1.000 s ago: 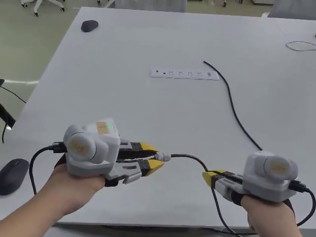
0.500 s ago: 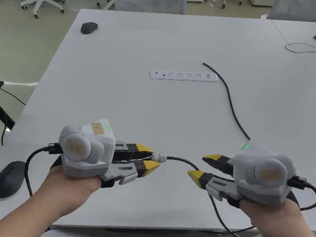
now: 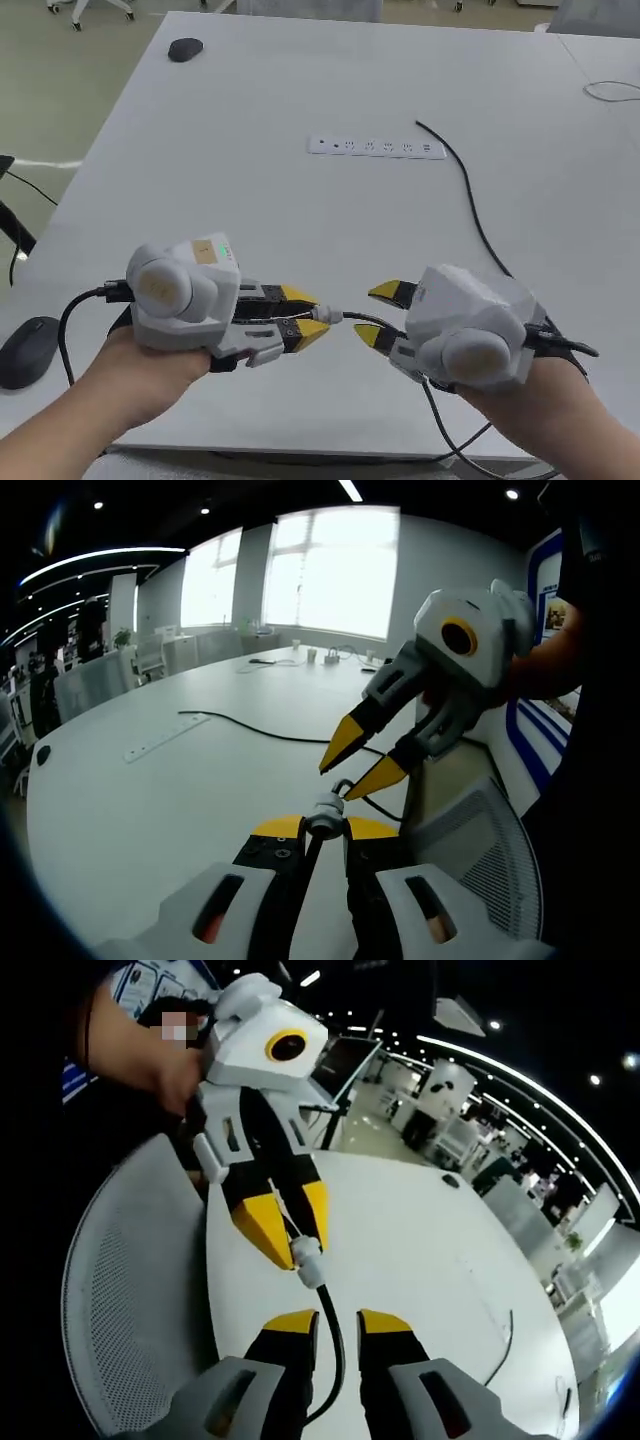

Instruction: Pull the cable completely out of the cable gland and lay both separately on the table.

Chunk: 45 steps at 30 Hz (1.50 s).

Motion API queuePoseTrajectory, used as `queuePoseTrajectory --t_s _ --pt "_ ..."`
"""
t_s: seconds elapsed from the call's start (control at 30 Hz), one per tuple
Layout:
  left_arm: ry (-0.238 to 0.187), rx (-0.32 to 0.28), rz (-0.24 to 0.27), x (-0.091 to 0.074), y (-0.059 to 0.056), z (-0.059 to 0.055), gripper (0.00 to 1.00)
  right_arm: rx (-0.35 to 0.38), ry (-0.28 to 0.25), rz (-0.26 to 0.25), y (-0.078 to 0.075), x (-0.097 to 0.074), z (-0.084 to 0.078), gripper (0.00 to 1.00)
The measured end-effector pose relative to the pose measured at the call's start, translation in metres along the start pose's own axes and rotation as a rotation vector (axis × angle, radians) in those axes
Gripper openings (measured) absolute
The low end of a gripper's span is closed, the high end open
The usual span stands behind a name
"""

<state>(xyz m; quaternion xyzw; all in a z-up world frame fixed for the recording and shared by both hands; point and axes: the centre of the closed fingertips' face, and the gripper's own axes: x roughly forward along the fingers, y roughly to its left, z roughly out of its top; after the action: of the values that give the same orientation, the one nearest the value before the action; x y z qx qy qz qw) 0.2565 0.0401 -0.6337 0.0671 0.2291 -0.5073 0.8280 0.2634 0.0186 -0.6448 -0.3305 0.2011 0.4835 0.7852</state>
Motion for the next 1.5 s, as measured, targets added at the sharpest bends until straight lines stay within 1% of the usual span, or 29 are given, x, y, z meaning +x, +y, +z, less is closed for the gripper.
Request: queuePoseTrajectory --t_s 0.1,0.2,0.37,0.63,0.77,0.83,1.0,1.07,1.1,1.23,1.27,1.3,1.37,1.4,1.5 --pt "-0.002 0.000 -0.002 0.000 -0.001 0.000 0.15 -0.016 0.006 -0.003 0.001 0.003 0.001 0.10" --pt "0.000 0.001 -0.005 0.001 -0.002 0.000 0.15 -0.016 -0.007 0.002 0.005 0.002 0.004 0.08" --pt "0.009 0.002 -0.011 0.003 -0.004 -0.003 0.15 -0.029 -0.003 0.017 0.010 0.005 0.001 0.05" --pt "0.013 0.003 -0.019 0.006 -0.006 -0.004 0.15 -0.033 -0.014 0.008 0.012 0.005 0.000 0.01" --pt "0.017 0.005 -0.025 0.006 -0.006 -0.004 0.15 0.015 -0.018 0.007 0.012 0.006 -0.001 0.01" --pt "0.014 -0.001 -0.027 0.006 -0.006 -0.004 0.15 0.026 -0.019 0.002 0.012 0.006 -0.001 0.01" --pt "0.015 0.003 -0.030 0.006 -0.008 -0.004 0.15 0.086 -0.021 0.001 0.011 0.005 -0.002 0.01" --pt "0.013 0.004 -0.030 0.006 -0.008 -0.004 0.15 0.099 -0.024 -0.002 0.010 0.005 -0.002 0.01" --pt "0.013 0.002 -0.031 0.006 -0.008 -0.004 0.15 0.131 -0.035 0.000 0.010 0.004 -0.002 0.01" --pt "0.022 0.018 -0.030 0.007 -0.008 -0.004 0.15 0.199 -0.053 0.005 0.009 0.005 -0.005 0.01" --pt "0.023 0.020 -0.027 0.007 -0.008 -0.004 0.15 0.211 -0.043 -0.002 0.007 0.005 -0.008 0.01" --pt "0.022 0.020 -0.026 0.007 -0.008 -0.003 0.15 0.212 -0.044 -0.004 0.006 0.005 -0.010 0.01" --pt "0.013 0.010 -0.026 0.006 -0.007 -0.002 0.15 0.248 -0.046 -0.014 0.003 0.003 -0.012 0.01" --pt "0.010 0.009 -0.027 0.006 -0.007 -0.001 0.15 0.277 -0.052 -0.011 0.003 0.002 -0.013 0.01" --pt "0.006 0.010 -0.023 0.005 -0.006 0.000 0.15 0.316 -0.046 -0.027 -0.002 0.002 -0.019 0.01"
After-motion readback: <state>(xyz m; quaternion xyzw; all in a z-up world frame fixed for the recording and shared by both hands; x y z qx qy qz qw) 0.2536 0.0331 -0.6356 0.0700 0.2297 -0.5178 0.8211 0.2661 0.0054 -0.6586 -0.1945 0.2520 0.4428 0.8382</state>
